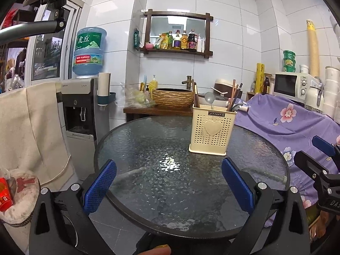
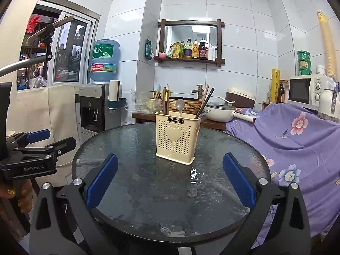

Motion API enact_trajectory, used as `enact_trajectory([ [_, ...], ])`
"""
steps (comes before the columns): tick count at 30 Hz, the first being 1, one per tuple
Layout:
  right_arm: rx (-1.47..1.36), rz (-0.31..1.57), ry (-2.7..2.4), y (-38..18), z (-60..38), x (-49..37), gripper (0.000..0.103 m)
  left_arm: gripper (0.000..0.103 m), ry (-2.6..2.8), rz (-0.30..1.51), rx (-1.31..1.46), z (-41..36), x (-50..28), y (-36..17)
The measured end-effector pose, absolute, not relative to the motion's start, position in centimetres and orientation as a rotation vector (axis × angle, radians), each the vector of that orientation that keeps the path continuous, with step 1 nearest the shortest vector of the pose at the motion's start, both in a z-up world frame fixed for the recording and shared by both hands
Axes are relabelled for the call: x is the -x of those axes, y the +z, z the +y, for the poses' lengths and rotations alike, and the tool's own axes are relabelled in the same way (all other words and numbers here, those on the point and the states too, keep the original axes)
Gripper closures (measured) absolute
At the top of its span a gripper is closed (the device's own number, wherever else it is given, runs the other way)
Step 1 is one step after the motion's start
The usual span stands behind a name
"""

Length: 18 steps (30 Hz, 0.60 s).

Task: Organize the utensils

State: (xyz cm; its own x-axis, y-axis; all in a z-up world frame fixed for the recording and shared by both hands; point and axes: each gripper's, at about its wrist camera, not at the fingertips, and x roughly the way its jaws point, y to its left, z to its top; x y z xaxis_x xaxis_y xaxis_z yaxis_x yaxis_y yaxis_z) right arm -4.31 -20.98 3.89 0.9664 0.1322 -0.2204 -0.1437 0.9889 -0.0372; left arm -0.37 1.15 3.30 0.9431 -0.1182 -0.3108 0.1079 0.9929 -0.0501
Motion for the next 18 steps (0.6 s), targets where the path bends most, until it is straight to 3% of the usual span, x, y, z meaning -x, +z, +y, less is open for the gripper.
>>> enact_trajectory([
  [18, 0.03, 0.241, 0.141, 3.5, -21.1, 3.8, 0.006, 0.006, -0.096, 0.32, -0.008, 0.0, 0.4, 3.4],
])
